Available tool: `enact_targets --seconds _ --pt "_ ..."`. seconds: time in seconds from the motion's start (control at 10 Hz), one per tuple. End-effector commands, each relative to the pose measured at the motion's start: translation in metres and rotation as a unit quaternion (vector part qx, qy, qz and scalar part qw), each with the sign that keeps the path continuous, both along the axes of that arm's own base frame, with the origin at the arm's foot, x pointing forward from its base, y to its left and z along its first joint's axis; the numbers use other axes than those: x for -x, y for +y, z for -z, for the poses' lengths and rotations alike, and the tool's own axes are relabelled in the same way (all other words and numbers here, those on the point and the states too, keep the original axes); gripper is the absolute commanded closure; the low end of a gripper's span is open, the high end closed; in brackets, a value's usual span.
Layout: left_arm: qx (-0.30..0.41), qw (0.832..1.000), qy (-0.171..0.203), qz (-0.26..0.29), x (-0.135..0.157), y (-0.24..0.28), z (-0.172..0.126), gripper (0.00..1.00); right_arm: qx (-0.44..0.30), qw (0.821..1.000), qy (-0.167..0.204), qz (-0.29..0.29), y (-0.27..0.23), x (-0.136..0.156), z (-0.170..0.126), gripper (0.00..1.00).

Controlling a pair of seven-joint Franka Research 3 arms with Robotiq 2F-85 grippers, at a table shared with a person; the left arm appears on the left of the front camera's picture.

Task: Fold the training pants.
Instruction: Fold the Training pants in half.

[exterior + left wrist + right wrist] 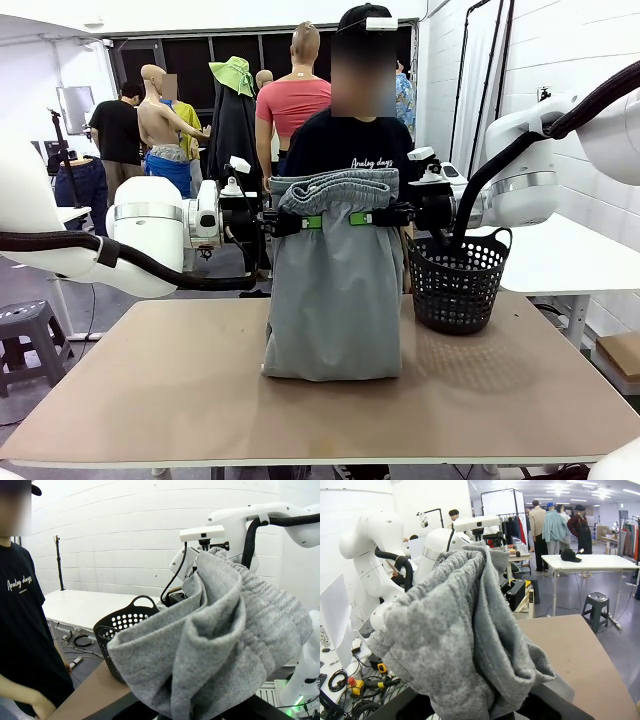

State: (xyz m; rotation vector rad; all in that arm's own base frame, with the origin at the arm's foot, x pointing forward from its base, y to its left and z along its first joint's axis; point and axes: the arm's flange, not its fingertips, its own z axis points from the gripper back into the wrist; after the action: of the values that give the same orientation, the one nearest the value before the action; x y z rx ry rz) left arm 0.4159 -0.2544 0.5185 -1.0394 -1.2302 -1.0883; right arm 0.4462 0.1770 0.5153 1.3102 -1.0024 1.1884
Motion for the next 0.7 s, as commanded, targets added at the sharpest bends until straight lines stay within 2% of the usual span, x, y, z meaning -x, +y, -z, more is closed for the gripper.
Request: enact_targets --seconds 0.0,0.5,0.6 --pt "0.007 1.0 0.0 -0.003 0.0014 0.0001 -0.0016 1.0 -0.001 1.0 -0.001 -0.001 0.0007 0.0006 -0.0023 1.0" --pt "0.0 1.0 0.0 0.0 0.0 0.0 0.0 1.0 0.0 1.0 0.0 0.0 0.0 0.0 0.0 1.0" --pt "0.005 1.0 0.009 0.007 0.0055 0.0077 0.0049 1.0 -0.002 1.0 0.006 -0.012 0.0025 0.0023 0.0029 1.0"
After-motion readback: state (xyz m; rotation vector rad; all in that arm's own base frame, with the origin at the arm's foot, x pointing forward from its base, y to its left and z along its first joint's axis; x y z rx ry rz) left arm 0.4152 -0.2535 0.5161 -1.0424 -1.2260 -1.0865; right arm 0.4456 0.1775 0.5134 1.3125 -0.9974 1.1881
